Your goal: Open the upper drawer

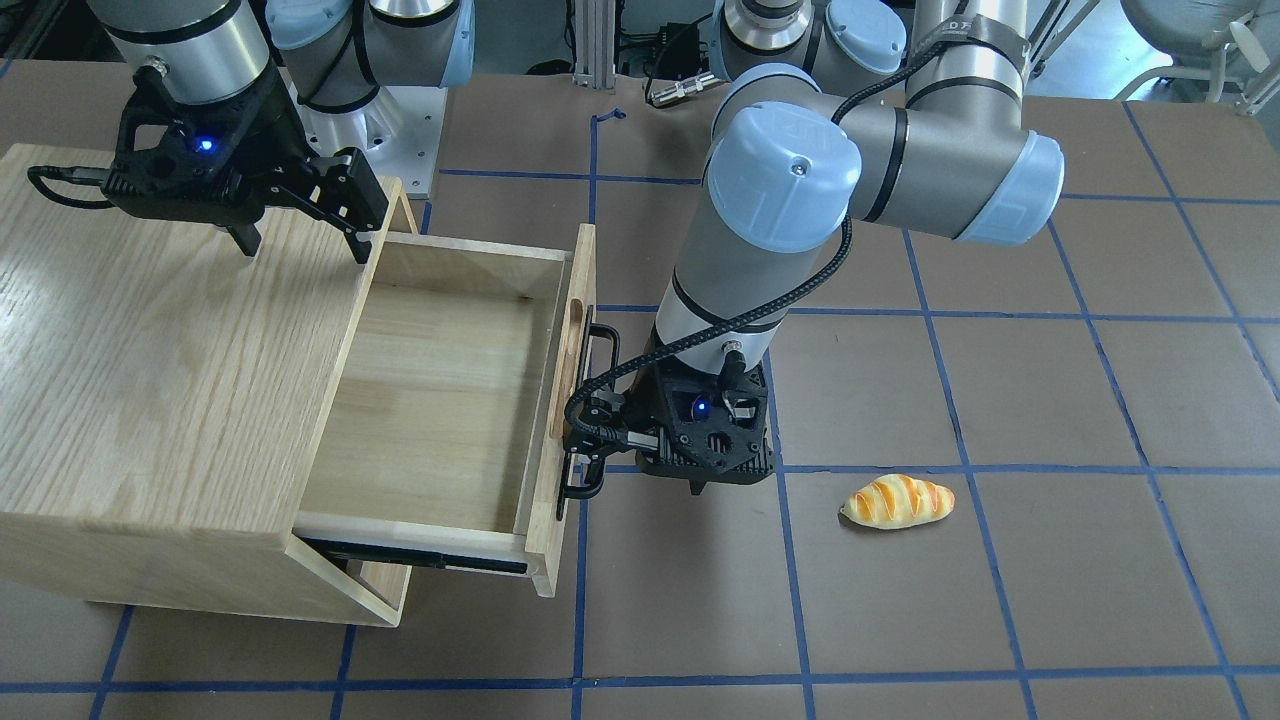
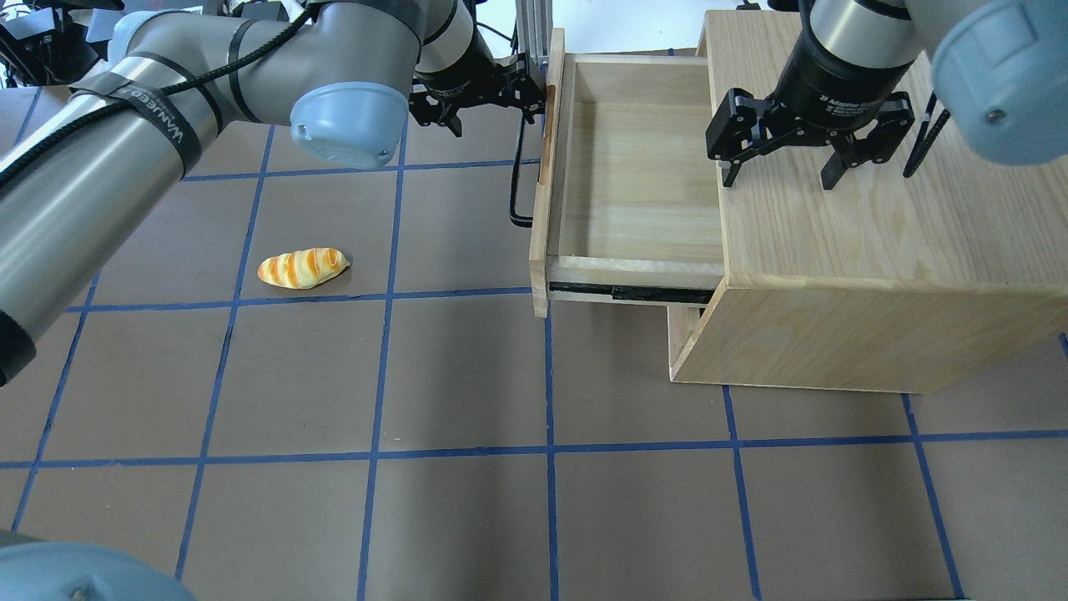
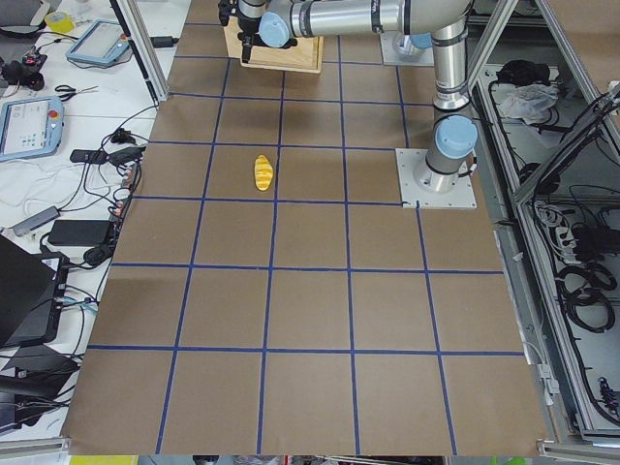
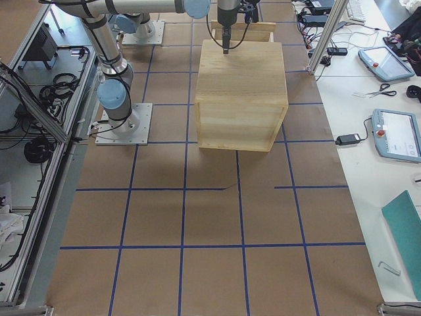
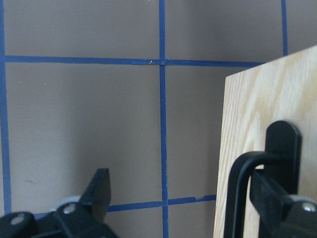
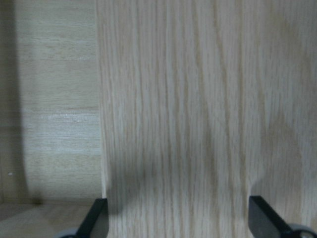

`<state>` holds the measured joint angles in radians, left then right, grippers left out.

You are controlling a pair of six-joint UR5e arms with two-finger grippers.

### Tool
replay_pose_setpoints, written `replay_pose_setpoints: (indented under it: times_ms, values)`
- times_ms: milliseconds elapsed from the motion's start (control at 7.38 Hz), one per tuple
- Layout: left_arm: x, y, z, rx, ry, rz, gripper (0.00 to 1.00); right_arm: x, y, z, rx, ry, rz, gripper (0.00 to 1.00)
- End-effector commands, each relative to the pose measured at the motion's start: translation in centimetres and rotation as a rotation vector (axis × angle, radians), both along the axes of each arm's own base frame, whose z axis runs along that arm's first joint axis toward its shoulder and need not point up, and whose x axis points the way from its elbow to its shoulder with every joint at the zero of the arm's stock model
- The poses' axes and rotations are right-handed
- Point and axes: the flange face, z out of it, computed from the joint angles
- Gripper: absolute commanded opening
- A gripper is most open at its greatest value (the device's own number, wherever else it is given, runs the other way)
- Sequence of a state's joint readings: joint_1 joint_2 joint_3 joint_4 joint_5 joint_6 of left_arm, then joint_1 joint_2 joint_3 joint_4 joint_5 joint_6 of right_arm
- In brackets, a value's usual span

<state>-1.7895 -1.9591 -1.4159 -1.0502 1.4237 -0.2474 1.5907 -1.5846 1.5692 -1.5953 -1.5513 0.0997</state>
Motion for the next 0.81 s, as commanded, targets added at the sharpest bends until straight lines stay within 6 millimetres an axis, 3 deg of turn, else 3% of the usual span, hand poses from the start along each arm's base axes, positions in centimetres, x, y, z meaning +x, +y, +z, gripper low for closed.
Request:
replay_pose_setpoints:
  times_ms: [0, 678]
  values:
    - [1.62, -0.46, 0.19, 0.002, -0.008, -0.001, 1.0, 0.0, 0.0, 0.0, 0.0, 0.0, 0.0, 1.0]
    - [2.55, -0.44, 0.45, 0.014, -0.013, 0.004, 1.0, 0.0, 0.0, 0.0, 0.0, 0.0, 0.0, 1.0]
